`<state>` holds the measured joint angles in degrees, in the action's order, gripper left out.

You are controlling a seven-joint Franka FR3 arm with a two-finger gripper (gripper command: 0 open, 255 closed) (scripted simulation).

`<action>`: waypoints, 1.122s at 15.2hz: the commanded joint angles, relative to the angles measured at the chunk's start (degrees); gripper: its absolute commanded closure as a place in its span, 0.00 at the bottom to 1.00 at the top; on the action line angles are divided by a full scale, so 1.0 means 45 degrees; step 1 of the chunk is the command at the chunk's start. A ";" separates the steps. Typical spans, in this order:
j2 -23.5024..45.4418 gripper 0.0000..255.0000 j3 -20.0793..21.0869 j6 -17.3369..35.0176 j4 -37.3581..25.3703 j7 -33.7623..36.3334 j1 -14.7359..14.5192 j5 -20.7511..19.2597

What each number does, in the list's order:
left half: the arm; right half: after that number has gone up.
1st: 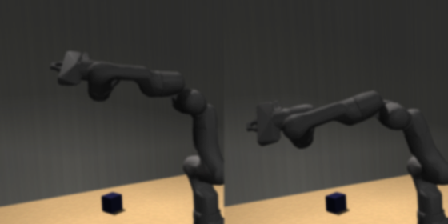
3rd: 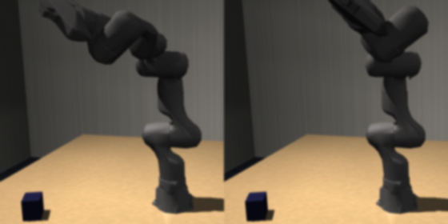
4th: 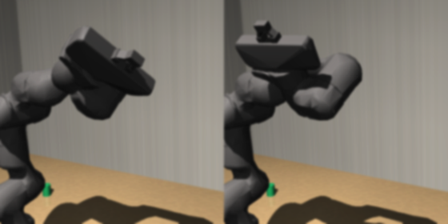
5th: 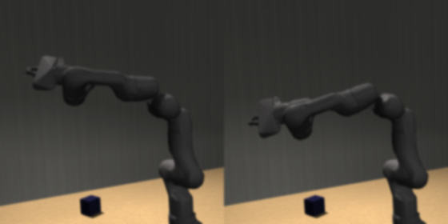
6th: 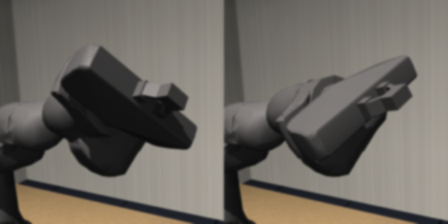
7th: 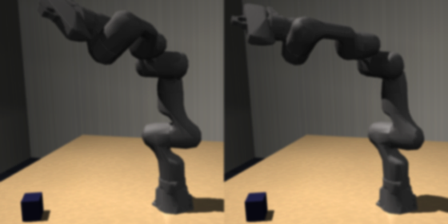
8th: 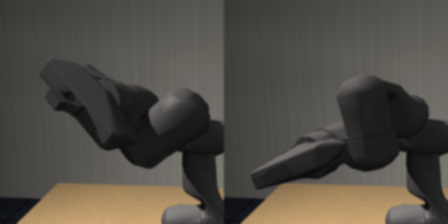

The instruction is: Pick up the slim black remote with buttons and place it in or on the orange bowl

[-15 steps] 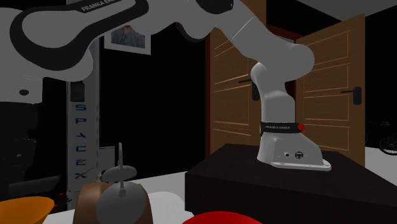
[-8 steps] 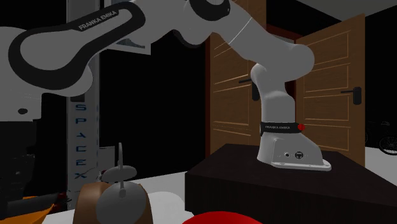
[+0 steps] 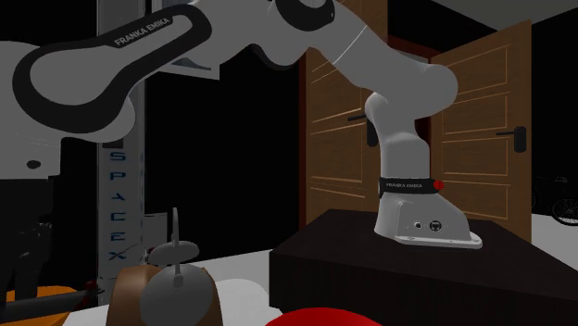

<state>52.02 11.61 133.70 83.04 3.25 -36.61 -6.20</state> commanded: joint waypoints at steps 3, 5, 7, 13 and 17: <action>0.0002 0.00 -0.0002 0.0000 0.0005 0.0001 0.0000 0.0000; 0.0004 0.00 -0.0002 -0.0008 -0.0004 0.0000 0.0001 0.0000; -0.0620 0.00 0.0077 -0.0454 0.0177 -0.0037 0.0102 0.0073; -0.1143 0.00 0.0145 -0.0886 0.0268 -0.0073 0.0187 0.0143; -0.1143 0.00 0.0145 -0.0886 0.0268 -0.0073 0.0187 0.0143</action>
